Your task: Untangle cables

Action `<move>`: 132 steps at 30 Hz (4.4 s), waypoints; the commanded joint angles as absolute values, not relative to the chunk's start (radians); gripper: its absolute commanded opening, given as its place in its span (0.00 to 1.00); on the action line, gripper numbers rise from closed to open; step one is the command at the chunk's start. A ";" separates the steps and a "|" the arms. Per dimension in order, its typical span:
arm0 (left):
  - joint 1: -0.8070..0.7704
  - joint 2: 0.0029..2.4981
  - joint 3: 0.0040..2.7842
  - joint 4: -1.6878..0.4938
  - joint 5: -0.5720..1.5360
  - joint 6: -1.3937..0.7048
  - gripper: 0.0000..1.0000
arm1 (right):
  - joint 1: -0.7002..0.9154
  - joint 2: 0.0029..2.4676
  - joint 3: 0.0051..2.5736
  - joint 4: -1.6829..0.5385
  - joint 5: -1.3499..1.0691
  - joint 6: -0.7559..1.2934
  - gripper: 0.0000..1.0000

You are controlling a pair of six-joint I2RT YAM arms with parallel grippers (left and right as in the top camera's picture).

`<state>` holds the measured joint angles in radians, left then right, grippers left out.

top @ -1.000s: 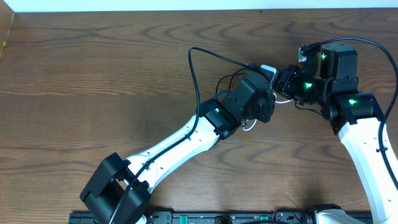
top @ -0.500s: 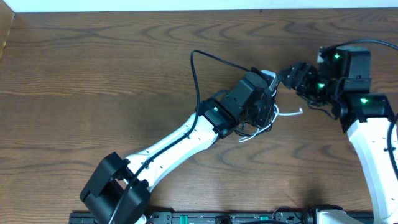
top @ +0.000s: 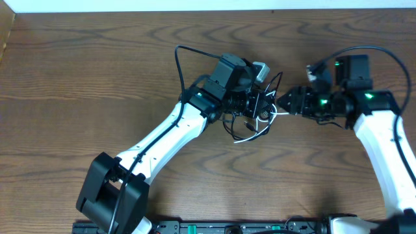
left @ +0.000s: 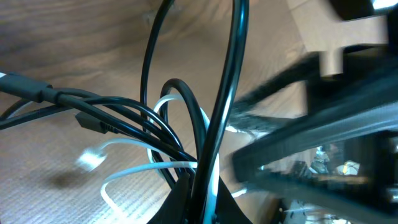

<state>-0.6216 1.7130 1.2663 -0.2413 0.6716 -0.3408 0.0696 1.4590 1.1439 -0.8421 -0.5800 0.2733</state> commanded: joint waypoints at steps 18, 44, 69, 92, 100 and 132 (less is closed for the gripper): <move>-0.545 1.686 1.262 -0.262 0.799 -0.369 0.07 | 0.144 1.672 1.150 -0.838 -0.154 0.438 0.36; -0.377 1.686 1.262 -0.743 0.163 -0.196 0.08 | 0.136 1.590 1.233 -0.935 -0.371 0.289 0.01; -0.551 1.766 1.262 -0.588 0.478 0.060 0.54 | 0.111 1.586 1.230 -0.936 -0.245 0.320 0.20; -0.722 1.981 1.262 -0.428 0.239 -0.116 0.44 | 0.112 1.586 1.230 -0.939 -0.245 0.316 0.22; -0.735 1.981 1.262 -0.428 0.212 -0.144 0.27 | 0.115 1.586 1.229 -0.939 -0.245 0.313 0.23; -0.455 1.580 1.320 -0.602 0.778 -0.250 0.07 | 0.159 1.589 1.229 -0.704 -0.821 0.226 0.35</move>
<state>-0.4580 1.5803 1.3140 -0.6086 0.7506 -0.2436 0.1425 1.5887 1.2182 -0.7082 -0.8467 0.1642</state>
